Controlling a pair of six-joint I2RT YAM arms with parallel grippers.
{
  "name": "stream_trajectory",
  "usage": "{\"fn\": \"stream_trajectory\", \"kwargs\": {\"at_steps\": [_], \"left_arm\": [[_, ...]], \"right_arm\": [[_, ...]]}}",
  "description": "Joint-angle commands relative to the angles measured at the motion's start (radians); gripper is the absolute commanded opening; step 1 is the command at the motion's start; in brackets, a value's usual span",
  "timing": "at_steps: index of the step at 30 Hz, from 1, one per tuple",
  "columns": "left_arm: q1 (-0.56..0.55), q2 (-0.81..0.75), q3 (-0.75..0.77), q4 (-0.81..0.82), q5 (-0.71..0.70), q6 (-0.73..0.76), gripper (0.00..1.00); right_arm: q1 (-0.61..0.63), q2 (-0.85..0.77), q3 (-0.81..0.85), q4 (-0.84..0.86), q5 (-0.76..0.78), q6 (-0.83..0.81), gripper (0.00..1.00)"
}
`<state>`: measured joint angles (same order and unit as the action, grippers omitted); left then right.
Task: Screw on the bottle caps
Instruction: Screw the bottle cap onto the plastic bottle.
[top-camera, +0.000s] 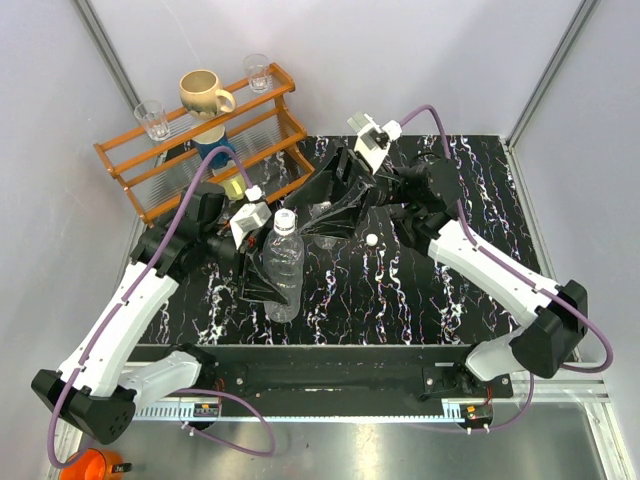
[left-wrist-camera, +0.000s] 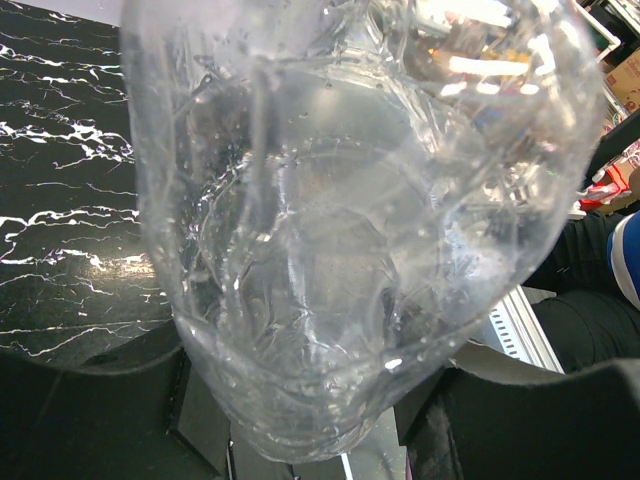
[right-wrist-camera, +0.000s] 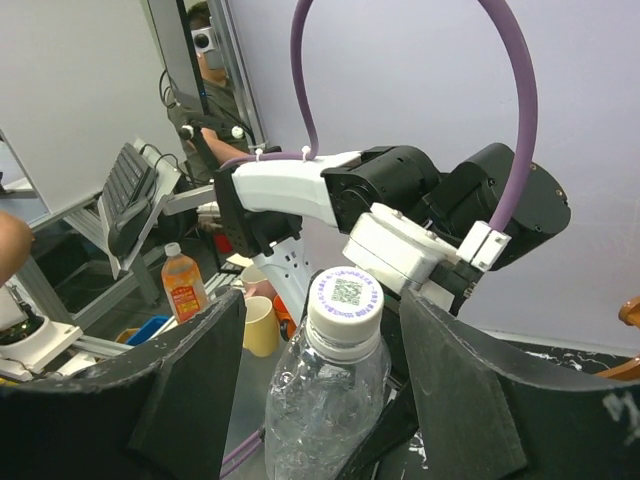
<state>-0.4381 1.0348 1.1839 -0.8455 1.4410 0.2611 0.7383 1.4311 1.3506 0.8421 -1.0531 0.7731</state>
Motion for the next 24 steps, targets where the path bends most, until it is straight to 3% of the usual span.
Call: {"fn": "stream_trajectory", "kwargs": {"at_steps": [1,24], "left_arm": [[0.001,-0.019,0.011,0.023,0.124,0.018,0.0],[0.001,-0.012,0.011,0.017,0.013,0.038,0.0]], "right_arm": [[-0.005,0.023,0.045,0.094,-0.031,0.069,0.7],[0.004,0.057,0.064,0.084,-0.042,0.08,0.54]]}}
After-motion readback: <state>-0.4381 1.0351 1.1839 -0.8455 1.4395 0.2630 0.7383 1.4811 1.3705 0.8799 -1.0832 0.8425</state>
